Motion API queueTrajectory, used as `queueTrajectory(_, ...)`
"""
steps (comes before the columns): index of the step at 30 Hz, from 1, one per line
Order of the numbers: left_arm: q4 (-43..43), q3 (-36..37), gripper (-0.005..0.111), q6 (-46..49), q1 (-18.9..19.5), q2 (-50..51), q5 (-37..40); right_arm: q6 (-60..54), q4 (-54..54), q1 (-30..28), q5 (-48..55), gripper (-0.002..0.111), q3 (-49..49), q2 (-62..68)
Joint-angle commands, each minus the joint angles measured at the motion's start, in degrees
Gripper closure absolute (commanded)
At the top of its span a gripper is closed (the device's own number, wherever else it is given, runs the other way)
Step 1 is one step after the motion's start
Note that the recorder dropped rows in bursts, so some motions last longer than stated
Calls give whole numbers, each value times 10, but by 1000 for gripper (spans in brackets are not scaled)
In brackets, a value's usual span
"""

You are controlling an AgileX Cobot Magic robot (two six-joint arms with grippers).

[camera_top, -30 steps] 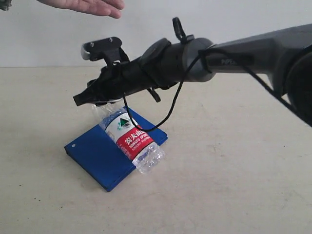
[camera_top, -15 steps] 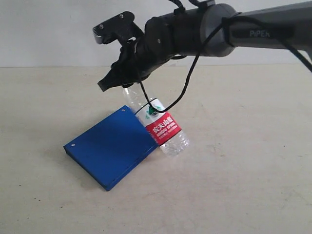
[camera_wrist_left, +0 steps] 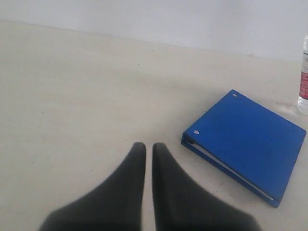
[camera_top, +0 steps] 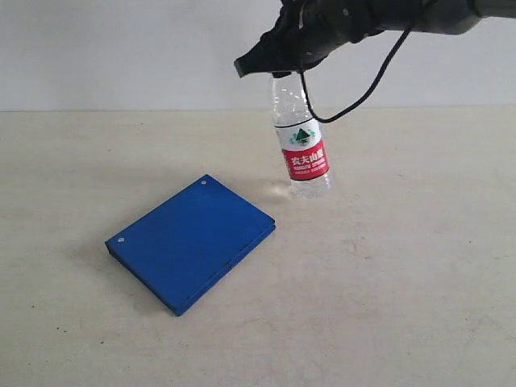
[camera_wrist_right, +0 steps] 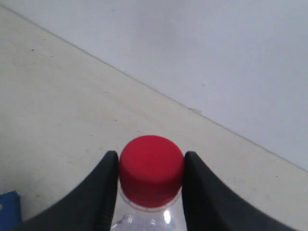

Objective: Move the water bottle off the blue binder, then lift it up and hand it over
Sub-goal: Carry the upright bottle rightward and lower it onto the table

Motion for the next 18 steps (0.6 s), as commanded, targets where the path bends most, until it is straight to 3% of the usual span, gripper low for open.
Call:
queueTrajectory(1,2,2,102,2,-1,-2,-10,5,-9,-38,0,108,0,-8)
queueTrajectory(18,2,2,102,2,-1,-2,-10,49,-83,-80,-11,108,0,-29)
